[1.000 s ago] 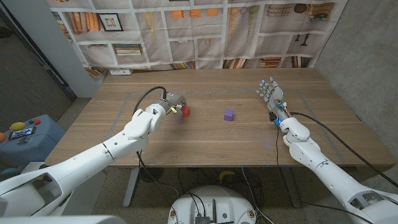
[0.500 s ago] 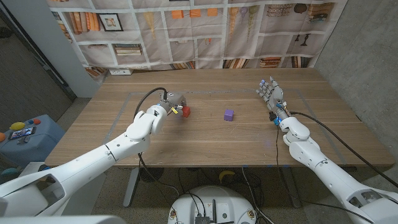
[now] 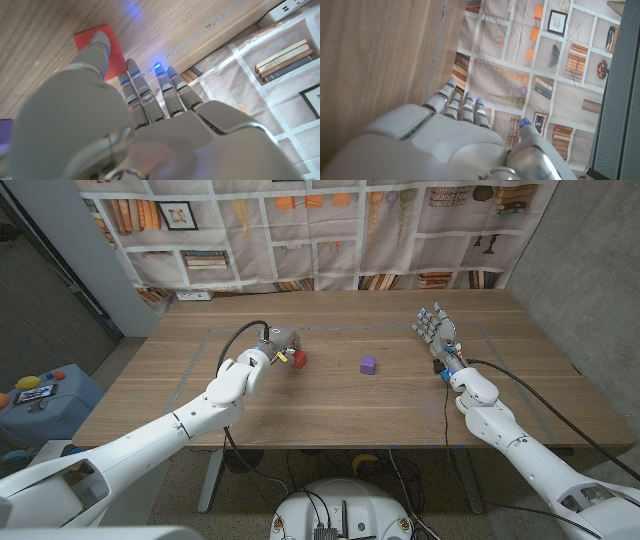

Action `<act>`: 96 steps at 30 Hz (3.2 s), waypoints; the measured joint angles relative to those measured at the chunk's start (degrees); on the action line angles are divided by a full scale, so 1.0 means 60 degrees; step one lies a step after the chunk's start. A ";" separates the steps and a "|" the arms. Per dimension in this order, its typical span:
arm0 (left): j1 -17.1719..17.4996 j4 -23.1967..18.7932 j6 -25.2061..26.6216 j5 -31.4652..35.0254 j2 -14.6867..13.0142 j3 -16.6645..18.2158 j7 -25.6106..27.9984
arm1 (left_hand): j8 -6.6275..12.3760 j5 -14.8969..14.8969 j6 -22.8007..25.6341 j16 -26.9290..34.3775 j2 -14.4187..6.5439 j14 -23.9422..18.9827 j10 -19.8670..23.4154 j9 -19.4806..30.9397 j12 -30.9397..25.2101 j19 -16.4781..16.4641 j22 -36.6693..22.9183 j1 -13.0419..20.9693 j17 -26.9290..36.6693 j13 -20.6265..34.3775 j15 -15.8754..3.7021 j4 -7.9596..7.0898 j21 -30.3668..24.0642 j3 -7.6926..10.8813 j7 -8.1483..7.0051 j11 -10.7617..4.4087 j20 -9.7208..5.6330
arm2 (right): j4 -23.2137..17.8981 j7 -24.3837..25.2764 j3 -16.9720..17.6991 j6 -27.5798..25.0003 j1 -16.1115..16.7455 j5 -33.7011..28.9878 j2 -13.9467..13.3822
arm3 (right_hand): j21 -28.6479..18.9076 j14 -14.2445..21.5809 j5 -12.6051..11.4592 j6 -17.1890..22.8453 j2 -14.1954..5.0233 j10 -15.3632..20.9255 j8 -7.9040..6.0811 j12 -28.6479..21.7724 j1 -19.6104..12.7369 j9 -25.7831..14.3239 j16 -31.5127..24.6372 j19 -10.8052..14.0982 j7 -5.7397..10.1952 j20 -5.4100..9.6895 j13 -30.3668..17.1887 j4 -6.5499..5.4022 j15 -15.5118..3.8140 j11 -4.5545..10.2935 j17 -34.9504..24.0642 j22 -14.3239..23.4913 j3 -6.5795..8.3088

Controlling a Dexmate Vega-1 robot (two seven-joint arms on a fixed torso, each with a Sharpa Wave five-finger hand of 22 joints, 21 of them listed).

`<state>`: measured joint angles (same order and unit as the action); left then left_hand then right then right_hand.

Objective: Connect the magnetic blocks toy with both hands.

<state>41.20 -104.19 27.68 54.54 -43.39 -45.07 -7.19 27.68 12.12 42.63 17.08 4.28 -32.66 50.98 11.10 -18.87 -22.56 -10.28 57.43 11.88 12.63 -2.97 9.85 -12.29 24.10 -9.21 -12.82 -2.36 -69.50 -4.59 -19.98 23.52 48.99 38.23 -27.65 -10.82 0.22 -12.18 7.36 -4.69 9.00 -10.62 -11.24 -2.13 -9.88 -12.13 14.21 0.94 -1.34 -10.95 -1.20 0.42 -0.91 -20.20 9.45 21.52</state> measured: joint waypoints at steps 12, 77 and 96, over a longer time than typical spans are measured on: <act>-0.0177 -0.0016 -0.0180 -0.0382 -0.0003 0.0068 0.0004 | 0.0002 -0.0009 0.0051 0.0000 -0.0063 -0.0069 0.0219 0.0000 -0.0003 0.0001 0.0001 0.0063 -0.0001 0.0050 -0.0069 0.0001 0.0001 -0.0076 -0.0051 -0.0012 0.0001 | -0.0276 -0.0001 -0.0006 -0.0225 0.0000 -0.0055 -0.0236 | 0.0000 0.0000 0.0000 0.0000 0.0000 0.0000 0.0000 0.0000 0.0000 0.0000 0.0000 0.0000 0.0000 0.0000 0.0000 0.0001 0.0000 0.0000 -0.0001 0.0000 0.0000; -0.0651 -0.0679 0.0847 -0.1620 0.0342 0.0154 -0.0240 | -0.0073 0.0003 0.0067 -0.0066 -0.0176 0.0038 0.0270 0.0000 0.0086 0.0211 0.0004 -0.0007 0.0043 0.0095 -0.0001 -0.0091 0.0074 -0.0511 -0.0067 -0.0062 0.0001 | -0.6521 0.1219 -0.1463 -0.6241 -0.0163 -0.5724 -0.4375 | 0.0112 -0.0325 0.0302 -0.0212 0.0889 -0.0812 -0.0076 0.0102 -0.2323 -0.0156 0.0116 -0.0482 0.0821 -0.0686 -0.0087 0.1902 0.0769 -0.0126 0.0665 0.0000 0.0447; -0.0527 -0.0884 0.1487 -0.1970 0.0394 0.0136 -0.0031 | -0.0073 0.0002 0.0066 -0.0066 -0.0245 0.0037 0.0269 -0.0001 0.0150 0.0210 0.0004 0.0056 0.0042 0.0141 -0.0001 -0.0091 0.0074 -0.0558 -0.0067 -0.0062 0.0000 | -0.8027 -0.0229 -0.2436 -0.8305 -0.0816 -0.7873 -0.5052 | 0.0111 -0.1046 0.0188 -0.0819 0.1331 -0.1732 -0.0114 0.0102 -0.3146 -0.0266 0.0150 -0.1028 0.0450 -0.1023 -0.0199 0.1951 0.1209 -0.0364 0.0707 0.0000 0.0582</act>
<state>38.04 -109.50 36.60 42.72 -41.03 -44.25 -7.38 27.25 12.13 43.03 16.68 2.82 -32.44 52.59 11.10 -17.97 -21.30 -10.26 57.77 12.13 13.47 -2.97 9.30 -11.85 20.76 -9.61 -13.19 -2.36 -117.66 -5.96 -34.60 -26.31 44.09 -9.01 -57.96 -10.16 -6.06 -11.05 2.44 3.29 -1.38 -11.30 -10.63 -21.01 -11.48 -11.23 8.04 3.64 -7.47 -12.15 10.50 7.67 -3.10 -15.96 9.45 25.01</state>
